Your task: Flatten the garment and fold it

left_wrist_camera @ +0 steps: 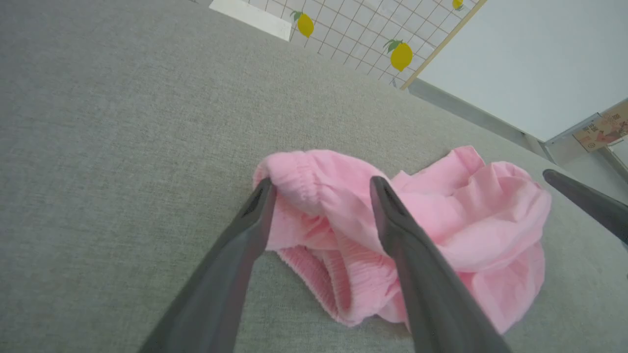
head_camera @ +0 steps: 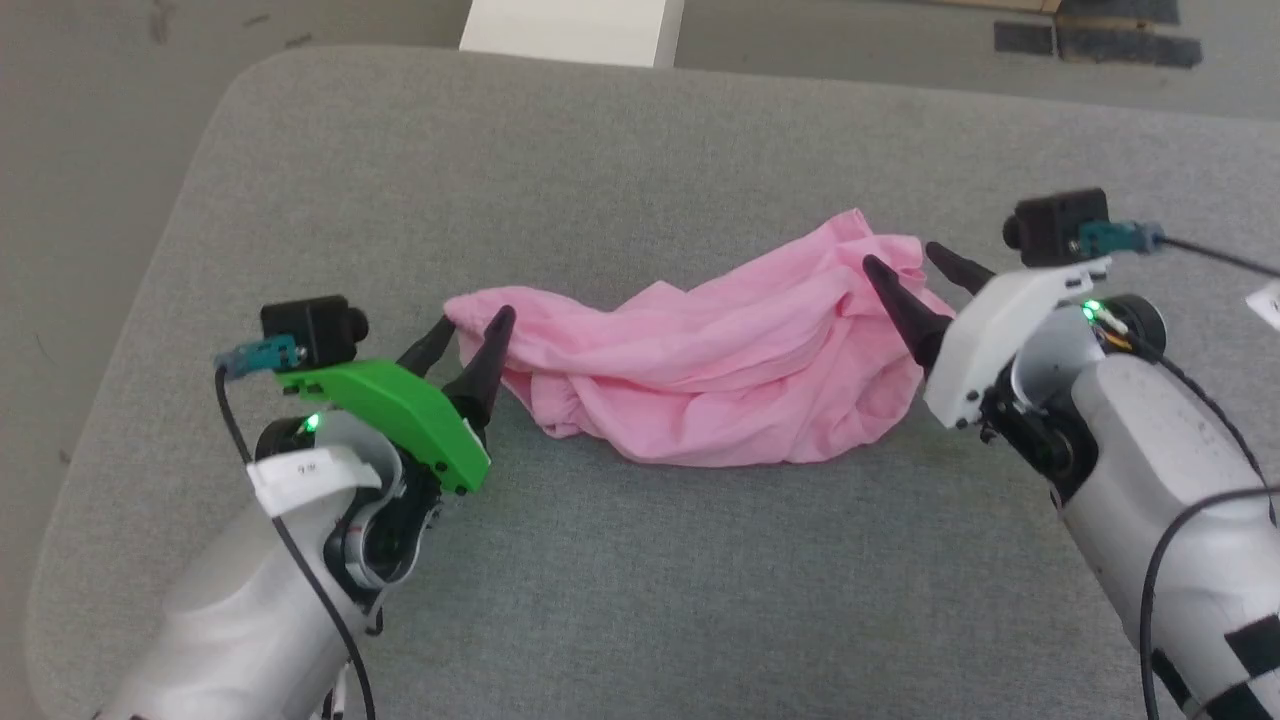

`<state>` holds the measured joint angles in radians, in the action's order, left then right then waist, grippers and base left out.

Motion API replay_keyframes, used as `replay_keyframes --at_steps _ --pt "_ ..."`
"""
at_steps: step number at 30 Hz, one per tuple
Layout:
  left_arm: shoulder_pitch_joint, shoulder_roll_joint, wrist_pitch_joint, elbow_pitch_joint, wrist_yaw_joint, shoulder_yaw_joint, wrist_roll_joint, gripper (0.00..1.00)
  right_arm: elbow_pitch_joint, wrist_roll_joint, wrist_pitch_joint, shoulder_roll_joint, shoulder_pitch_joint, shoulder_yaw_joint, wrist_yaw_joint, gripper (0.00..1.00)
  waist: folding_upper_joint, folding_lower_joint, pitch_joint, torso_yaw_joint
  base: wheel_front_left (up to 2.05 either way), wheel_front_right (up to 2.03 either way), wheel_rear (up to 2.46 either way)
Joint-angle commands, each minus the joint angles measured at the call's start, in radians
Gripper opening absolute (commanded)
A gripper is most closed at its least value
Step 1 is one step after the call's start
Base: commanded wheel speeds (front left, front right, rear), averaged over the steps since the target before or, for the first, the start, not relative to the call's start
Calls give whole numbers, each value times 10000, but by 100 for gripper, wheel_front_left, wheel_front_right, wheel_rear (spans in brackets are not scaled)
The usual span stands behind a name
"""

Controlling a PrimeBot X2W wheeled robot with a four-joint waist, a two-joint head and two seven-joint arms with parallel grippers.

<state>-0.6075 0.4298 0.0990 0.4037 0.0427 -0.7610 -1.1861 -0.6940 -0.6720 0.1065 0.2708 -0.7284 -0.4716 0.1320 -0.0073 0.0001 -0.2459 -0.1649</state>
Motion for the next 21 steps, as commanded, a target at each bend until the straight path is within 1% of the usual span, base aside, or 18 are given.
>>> replay_keyframes --at_steps 1,3,6,10,11,13,16,18,21 --pt "240 78 274 -121 164 64 234 100 128 -46 -363 79 272 41 -13 100 73 -1 406 89 0 0 0" --pt "446 231 723 -316 594 49 621 100 294 31 -828 158 538 117 -13 100 73 -1 618 144 0 0 0" --pt "770 411 1203 -726 1394 25 1267 100 583 262 -1390 259 970 352 -13 100 73 -1 904 229 0 0 0" --pt "1239 733 1355 -1476 2347 -186 2031 100 1095 551 -1556 290 1615 699 -13 100 73 -1 1194 409 0 0 0" --pt "1328 798 1243 -1666 2475 -298 2115 100 1230 625 -1535 301 1762 782 -13 100 73 -1 1231 438 0 0 0" --pt "1441 975 783 -2087 2663 -662 2315 100 1516 805 -1392 327 2140 1001 -13 100 73 -1 1337 511 0 0 0" --pt "1350 1247 -189 -2468 2746 -1246 2548 100 2064 1085 -1077 324 2676 1355 -13 100 73 -1 1386 659 0 0 0" --pt "1186 1326 -856 -2507 2666 -1530 2540 100 2452 1267 -818 291 2986 1580 -13 100 73 -1 1364 779 0 0 0" --pt "813 1419 -1670 -2187 2505 -1776 2499 100 3110 1542 -376 195 3401 1894 -13 100 73 -1 1278 1003 0 0 0"
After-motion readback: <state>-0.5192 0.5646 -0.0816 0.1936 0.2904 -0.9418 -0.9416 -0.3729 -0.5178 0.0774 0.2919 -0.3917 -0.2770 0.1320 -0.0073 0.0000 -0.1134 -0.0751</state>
